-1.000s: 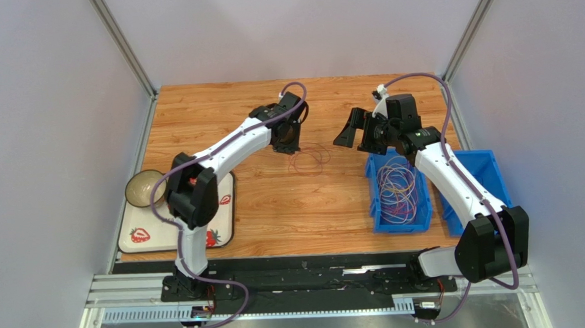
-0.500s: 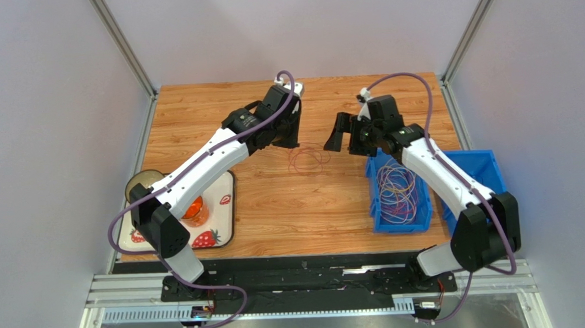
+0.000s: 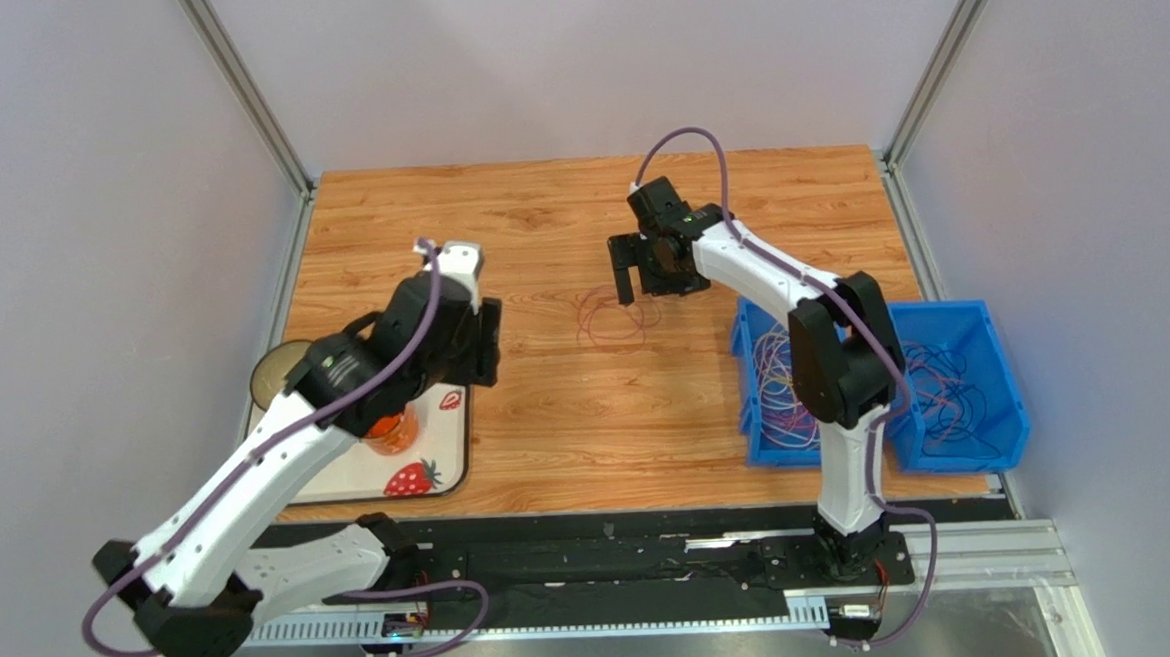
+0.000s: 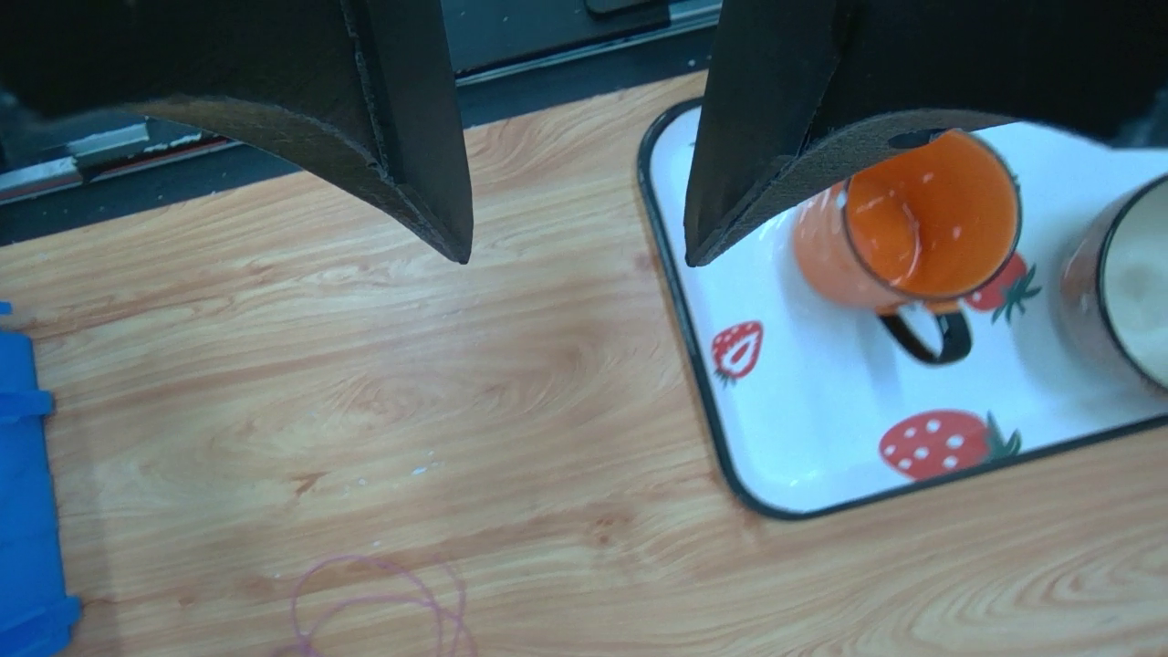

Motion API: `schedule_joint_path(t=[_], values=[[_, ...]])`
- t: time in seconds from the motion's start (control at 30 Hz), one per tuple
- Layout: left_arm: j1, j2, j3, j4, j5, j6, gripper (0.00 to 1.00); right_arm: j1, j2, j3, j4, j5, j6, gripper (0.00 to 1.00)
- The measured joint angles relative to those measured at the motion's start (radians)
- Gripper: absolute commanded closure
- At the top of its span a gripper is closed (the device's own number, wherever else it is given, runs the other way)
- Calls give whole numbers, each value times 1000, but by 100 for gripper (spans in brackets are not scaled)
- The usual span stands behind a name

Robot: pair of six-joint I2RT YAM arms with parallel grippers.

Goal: Untangle the cables

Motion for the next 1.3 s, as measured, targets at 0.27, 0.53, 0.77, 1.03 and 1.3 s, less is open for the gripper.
schedule_joint_path(t=[0.27,0.53,0.77,1.03,1.3], values=[[23,-282,-193,-57,-56,4,28,7,163,151,-37,52,-84,0],[30,-332,-215,-57,-79,8,27,19,219,168,-32,7,-142,0],[31,-329,-226,-48,-78,15,27,32,270,188,-25,2,-176,3],[31,-330,-230,-44,-79,20,28,33,280,196,6,-11,-194,84],[31,-330,-230,-44,-86,20,28,27,283,186,44,-95,-183,100]])
